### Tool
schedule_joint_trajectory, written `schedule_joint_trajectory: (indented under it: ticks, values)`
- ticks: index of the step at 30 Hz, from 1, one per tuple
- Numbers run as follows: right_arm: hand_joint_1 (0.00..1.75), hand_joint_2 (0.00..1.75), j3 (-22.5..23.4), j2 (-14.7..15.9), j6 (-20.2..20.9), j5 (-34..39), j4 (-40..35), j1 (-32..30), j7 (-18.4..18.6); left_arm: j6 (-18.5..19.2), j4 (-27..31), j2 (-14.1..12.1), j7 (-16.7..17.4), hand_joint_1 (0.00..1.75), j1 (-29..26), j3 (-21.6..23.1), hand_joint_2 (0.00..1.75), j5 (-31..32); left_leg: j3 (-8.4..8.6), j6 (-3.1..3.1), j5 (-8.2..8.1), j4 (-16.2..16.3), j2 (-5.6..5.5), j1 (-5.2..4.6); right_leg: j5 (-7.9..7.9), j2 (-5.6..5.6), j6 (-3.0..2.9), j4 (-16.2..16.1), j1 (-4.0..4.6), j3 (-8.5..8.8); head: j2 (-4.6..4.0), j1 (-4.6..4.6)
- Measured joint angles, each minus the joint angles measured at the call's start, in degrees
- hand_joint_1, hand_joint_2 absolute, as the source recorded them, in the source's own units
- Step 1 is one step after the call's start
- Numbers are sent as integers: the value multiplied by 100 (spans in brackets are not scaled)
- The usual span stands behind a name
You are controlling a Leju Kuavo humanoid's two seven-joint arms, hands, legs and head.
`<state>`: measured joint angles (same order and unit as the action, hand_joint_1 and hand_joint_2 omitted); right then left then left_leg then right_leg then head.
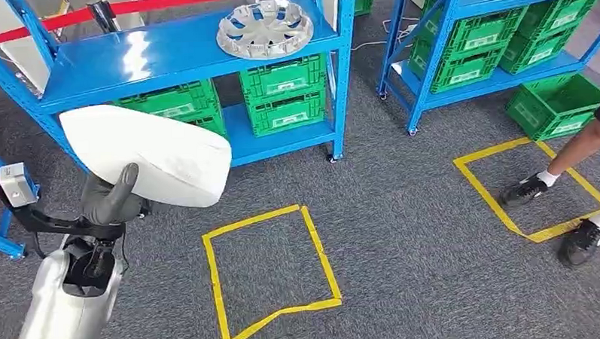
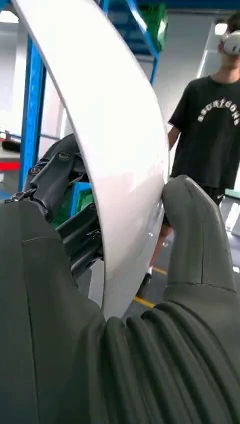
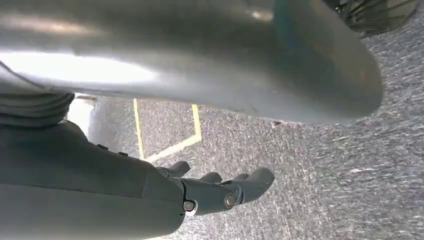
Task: Take the parts from the cabinet and place them on the table.
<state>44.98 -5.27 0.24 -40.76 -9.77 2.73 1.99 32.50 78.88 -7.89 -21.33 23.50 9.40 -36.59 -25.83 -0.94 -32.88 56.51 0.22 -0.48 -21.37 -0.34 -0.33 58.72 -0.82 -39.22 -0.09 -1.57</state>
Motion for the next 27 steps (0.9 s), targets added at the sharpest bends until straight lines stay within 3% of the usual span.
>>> schedule_joint_trajectory:
  ticks: [2,3,5,6,7,8,9,10,11,12,13,14,17,18,19,20,21,22,23,24,25,26,27]
  values:
    - [0,0,2,0,85,17,0,-11,4,-2,0,2,-4,175,1,0,175,-2,-65,99,94,-5,0,-29,134,3,86,-68,-10,-5,0,-31]
    - [0,0,7,2,87,17,0,-24,4,-2,-4,18,-4,175,-1,4,175,0,-116,161,205,-47,22,40,133,14,117,-54,-24,-42,0,-39]
    - [0,0,15,-2,94,24,0,-40,18,-20,0,50,-2,175,6,9,175,2,-292,260,360,-43,36,30,-585,35,139,404,-25,-203,0,-9]
    - [0,0,24,-2,92,24,0,-40,7,-20,-2,63,-2,175,-1,11,175,6,-366,257,438,-38,35,29,-949,34,156,804,-24,-294,0,-9]
    - [0,0,31,2,92,24,0,-35,7,-22,-2,72,-2,175,-6,13,175,7,-468,257,523,-27,36,26,-1207,37,178,1249,-19,-379,0,-9]
    - [0,0,35,11,92,24,0,-33,4,-22,-2,81,0,175,-10,13,175,7,-589,250,606,-5,37,26,-1262,36,197,1613,-19,-416,0,-9]
    - [0,0,35,15,92,24,0,-35,4,-22,-2,87,0,175,-21,17,175,7,-705,238,673,28,40,30,-1121,35,207,1774,-24,-378,0,-7]
    - [0,0,37,15,92,24,0,-36,4,-22,-2,90,0,175,-29,22,175,9,-832,216,730,73,42,42,-886,34,218,1709,-30,-229,0,-7]
    - [0,0,37,17,92,24,0,-36,4,-24,-4,90,2,175,-30,26,175,9,-959,188,778,134,44,54,-692,34,224,1428,-38,36,0,-7]
    - [0,0,39,17,92,26,-2,-33,2,-26,-2,90,2,175,-28,26,175,9,-1073,158,820,202,45,66,-633,33,228,966,-50,407,0,-7]
    - [0,0,39,17,92,37,-2,-19,-11,-33,6,94,2,175,-26,26,175,9,-1150,120,848,282,48,65,-867,39,230,460,-66,765,0,-4]
    - [0,0,41,17,94,48,-2,-10,-20,-37,24,90,0,175,-26,26,175,9,-1227,83,871,350,44,44,-1091,61,172,54,-11,995,0,-8]
    - [0,0,72,17,129,50,-2,-11,-37,-46,18,101,4,175,-33,39,175,24,-1237,-32,1033,290,46,50,-1013,55,8,106,7,881,2,4]
    - [0,0,87,15,157,50,0,-17,-46,-68,13,98,7,175,-44,44,175,24,-1262,-64,1080,292,38,63,-918,29,-63,59,-31,805,0,2]
    - [0,0,90,15,166,50,0,-4,-57,-79,11,92,4,175,-50,46,175,24,-1326,-97,867,372,20,69,-872,9,-100,50,-33,746,0,-4]
    - [0,0,92,17,186,50,0,2,-61,-83,13,90,11,175,-48,52,175,28,-1406,-119,551,594,10,72,-807,18,-128,39,-34,688,0,-20]
    - [0,0,94,20,199,50,-2,0,-63,-83,13,92,2,175,-45,57,175,17,-1500,-148,195,999,9,81,-750,16,-136,30,-31,608,2,-22]
    - [0,0,96,22,201,50,-2,-3,-63,-79,13,94,-4,175,-54,63,175,-2,-1584,-165,-57,1397,10,81,-691,14,-135,32,-27,532,0,-20]
    - [0,0,96,22,212,48,-2,-6,-63,-72,11,94,-7,175,-70,63,175,-18,-1636,-171,-156,1750,10,81,-633,11,-135,37,-21,458,0,-22]
    - [0,0,98,22,216,50,-2,-10,-63,-70,11,94,-9,175,-84,63,175,-31,-1627,-165,-48,1985,9,81,-570,5,-134,39,-16,375,0,-22]
    - [0,0,98,22,229,48,-2,-11,-63,-70,11,94,-9,175,-88,63,175,-35,-1538,-145,147,1980,5,78,-516,1,-130,43,-7,330,0,-22]
    - [0,0,98,22,238,48,-2,-11,-63,-68,11,96,-11,175,-88,68,175,-42,-1311,-111,371,1739,4,74,-453,0,-122,47,3,257,0,-22]
    - [0,0,101,22,251,40,-2,-11,-65,-68,15,96,-11,175,-87,68,175,-52,-986,-58,479,1321,4,60,-408,1,-113,45,12,209,0,-22]
